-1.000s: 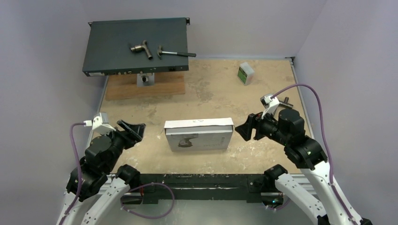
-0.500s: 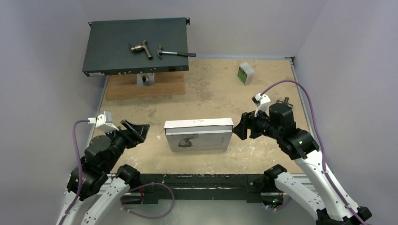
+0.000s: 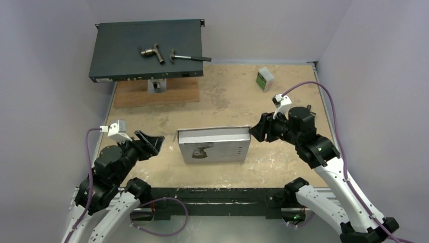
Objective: Sort the hair-cutting tools
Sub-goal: Close the storage box at the center of the board.
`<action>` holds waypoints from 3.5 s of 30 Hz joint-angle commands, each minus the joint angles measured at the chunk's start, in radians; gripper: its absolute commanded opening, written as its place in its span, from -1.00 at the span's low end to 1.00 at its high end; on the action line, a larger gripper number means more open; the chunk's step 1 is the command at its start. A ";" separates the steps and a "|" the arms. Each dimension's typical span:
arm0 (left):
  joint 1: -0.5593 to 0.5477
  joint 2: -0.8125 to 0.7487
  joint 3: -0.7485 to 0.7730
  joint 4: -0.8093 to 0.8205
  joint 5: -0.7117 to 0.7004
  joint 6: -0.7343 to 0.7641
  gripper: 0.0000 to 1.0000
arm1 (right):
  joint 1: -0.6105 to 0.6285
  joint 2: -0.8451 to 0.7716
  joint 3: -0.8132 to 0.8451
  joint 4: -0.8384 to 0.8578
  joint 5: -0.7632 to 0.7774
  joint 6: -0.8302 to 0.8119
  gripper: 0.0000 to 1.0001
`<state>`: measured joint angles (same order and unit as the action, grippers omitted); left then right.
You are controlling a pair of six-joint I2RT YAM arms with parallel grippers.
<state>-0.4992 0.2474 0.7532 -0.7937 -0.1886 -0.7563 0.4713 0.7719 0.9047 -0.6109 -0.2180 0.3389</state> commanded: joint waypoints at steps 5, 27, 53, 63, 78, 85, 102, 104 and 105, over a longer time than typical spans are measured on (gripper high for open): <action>-0.003 -0.006 -0.016 0.070 0.042 0.073 0.38 | 0.003 -0.022 -0.018 0.138 0.014 0.029 -0.37; -0.004 0.183 0.001 0.197 0.344 0.321 0.36 | 0.003 -0.017 -0.029 0.154 -0.011 0.031 -0.79; -0.005 0.268 0.024 0.260 0.357 0.386 -0.95 | 0.003 -0.026 -0.023 0.107 -0.010 0.028 -0.45; -0.004 0.273 0.031 0.269 0.344 0.370 -1.00 | 0.003 -0.046 -0.046 0.058 0.032 0.019 -0.59; -0.004 0.317 0.049 0.265 0.302 0.357 -1.00 | 0.004 -0.012 -0.030 0.022 0.094 0.013 -0.52; -0.005 0.320 0.051 0.268 0.308 0.362 -1.00 | 0.003 -0.020 -0.010 0.063 0.041 0.027 -0.91; -0.004 0.324 0.040 0.282 0.322 0.361 -1.00 | 0.003 0.021 0.018 0.097 -0.058 0.130 -1.00; -0.004 0.327 0.040 0.285 0.326 0.359 -1.00 | 0.003 0.022 0.007 0.094 -0.059 0.130 -1.00; -0.004 0.327 0.041 0.286 0.327 0.358 -1.00 | 0.003 0.023 0.001 0.093 -0.063 0.132 -1.00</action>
<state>-0.4999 0.5713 0.7612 -0.5816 0.1238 -0.3824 0.4767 0.7963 0.8806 -0.5610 -0.2333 0.4335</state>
